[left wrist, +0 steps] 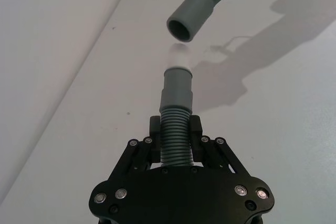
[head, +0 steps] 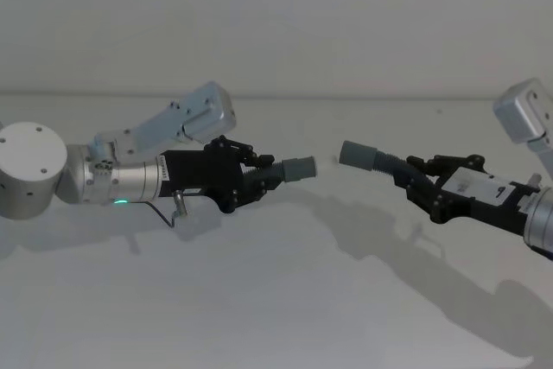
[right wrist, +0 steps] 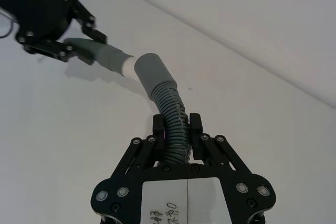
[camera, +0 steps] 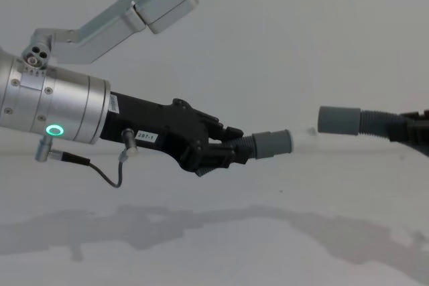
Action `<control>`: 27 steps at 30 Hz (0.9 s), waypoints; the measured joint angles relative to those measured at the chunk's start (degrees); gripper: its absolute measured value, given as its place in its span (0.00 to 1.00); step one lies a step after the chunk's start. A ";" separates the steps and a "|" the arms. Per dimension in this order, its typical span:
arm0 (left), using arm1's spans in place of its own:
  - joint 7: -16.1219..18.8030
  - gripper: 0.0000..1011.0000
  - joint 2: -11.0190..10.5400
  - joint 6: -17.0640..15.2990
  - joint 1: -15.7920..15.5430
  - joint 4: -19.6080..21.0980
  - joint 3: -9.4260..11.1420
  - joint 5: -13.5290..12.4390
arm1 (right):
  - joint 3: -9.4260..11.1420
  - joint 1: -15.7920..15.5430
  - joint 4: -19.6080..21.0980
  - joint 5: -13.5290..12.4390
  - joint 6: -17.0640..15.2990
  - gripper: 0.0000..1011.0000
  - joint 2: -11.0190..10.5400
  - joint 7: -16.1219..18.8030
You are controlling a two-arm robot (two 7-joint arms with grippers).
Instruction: Use both hands to pick up one end of the pipe from the table, align the ends, and insert them.
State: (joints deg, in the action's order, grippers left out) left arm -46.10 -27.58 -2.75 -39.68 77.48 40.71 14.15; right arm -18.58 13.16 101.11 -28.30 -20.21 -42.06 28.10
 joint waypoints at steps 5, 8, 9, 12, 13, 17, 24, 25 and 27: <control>0.00 0.30 0.00 0.00 0.00 0.00 0.00 0.00 | -0.12 -0.01 1.33 -0.02 -0.21 0.27 -0.84 0.43; 0.00 0.30 0.00 0.00 0.00 0.00 0.00 0.00 | -0.47 0.05 2.48 0.01 -0.48 0.27 -1.74 0.91; 0.00 0.30 0.00 0.00 0.00 0.00 0.00 0.00 | -0.67 0.14 2.93 0.09 -0.61 0.27 -2.15 1.08; 0.00 0.30 0.00 0.00 0.00 0.00 0.00 0.00 | -1.08 0.32 3.68 0.50 -0.72 0.27 -2.88 1.25; 0.00 0.30 0.00 0.00 0.00 0.00 0.00 0.00 | -1.16 0.35 3.83 0.69 -0.74 0.27 -3.03 1.25; 0.00 0.30 0.00 0.00 0.00 0.00 0.00 0.00 | -1.53 0.40 4.59 1.79 -0.75 0.27 -3.78 0.86; 0.00 0.30 0.00 0.00 0.00 0.00 0.00 0.00 | -1.71 0.19 5.61 3.85 -0.73 0.27 -4.45 -0.93; 0.00 0.30 0.00 0.00 0.00 0.00 0.00 0.00 | -1.71 0.11 5.78 4.24 -0.76 0.27 -4.52 -1.34; 0.00 0.30 0.00 0.00 0.00 0.00 0.00 0.00 | -1.71 0.03 5.92 4.66 -0.84 0.27 -4.57 -1.78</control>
State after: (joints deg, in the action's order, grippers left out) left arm -46.10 -27.58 -2.75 -39.67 77.48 40.71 14.15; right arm -20.29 13.20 107.02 -23.63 -21.04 -46.63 26.32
